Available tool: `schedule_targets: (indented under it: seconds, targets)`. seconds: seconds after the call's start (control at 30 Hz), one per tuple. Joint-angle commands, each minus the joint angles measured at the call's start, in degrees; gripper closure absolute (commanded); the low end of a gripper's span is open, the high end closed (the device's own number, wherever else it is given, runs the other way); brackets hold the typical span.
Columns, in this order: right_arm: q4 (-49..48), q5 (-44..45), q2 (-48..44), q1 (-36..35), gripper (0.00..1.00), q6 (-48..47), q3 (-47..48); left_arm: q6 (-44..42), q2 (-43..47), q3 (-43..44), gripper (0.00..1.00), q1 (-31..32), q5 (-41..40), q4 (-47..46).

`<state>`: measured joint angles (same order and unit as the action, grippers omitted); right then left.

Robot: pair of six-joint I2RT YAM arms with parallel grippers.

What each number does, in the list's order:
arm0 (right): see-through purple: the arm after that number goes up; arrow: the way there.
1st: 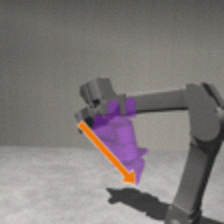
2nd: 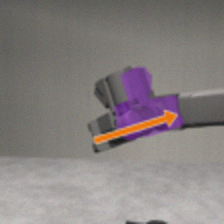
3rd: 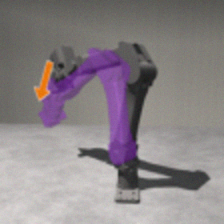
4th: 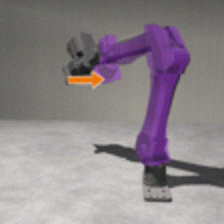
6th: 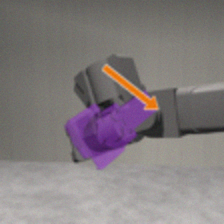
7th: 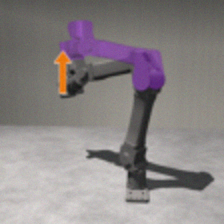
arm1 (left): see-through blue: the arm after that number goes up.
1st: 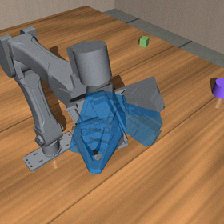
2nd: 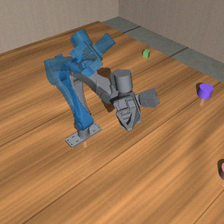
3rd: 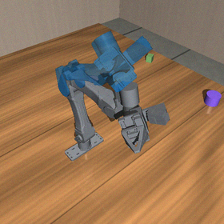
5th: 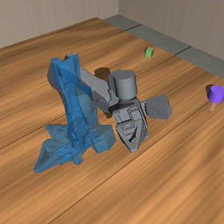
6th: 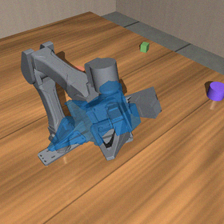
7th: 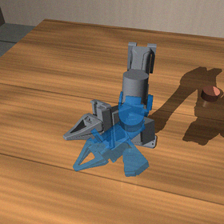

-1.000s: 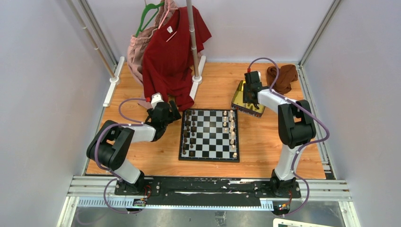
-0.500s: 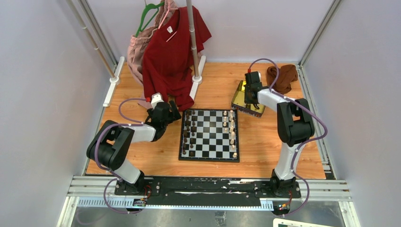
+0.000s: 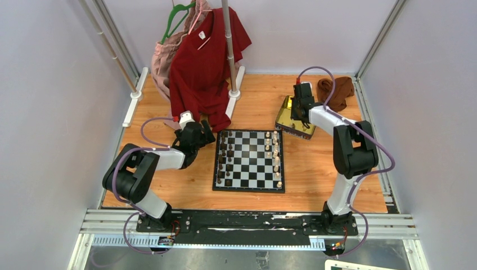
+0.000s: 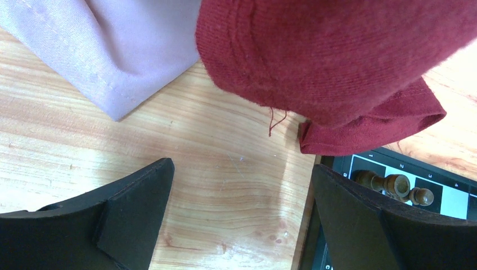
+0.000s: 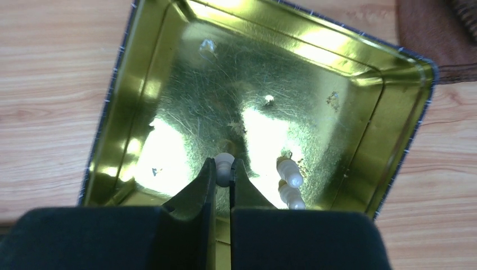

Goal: Set up the chess pieces on the board
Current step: Pick up the chess piece from the storage box.

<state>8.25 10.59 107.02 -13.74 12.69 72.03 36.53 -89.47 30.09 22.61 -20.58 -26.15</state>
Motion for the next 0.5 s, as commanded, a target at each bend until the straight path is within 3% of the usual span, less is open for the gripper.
schedule_targets:
  seconds: [0.0,0.3,0.47]
  targets:
    - [-3.6,-1.0,-5.5,0.9,1.00,1.0,-1.8,-0.1,0.3,-1.5,0.00,-0.5,0.2,2.3]
    - [-2.6,-3.6,-13.3,-0.6,1.00,0.6,-4.7,-0.1,0.1,-1.4,0.00,-0.5,0.2,2.3]
    - [0.4,-3.2,-20.1,-6.4,1.00,-0.4,-8.6,-0.4,0.2,-1.6,0.00,-0.5,0.2,1.7]
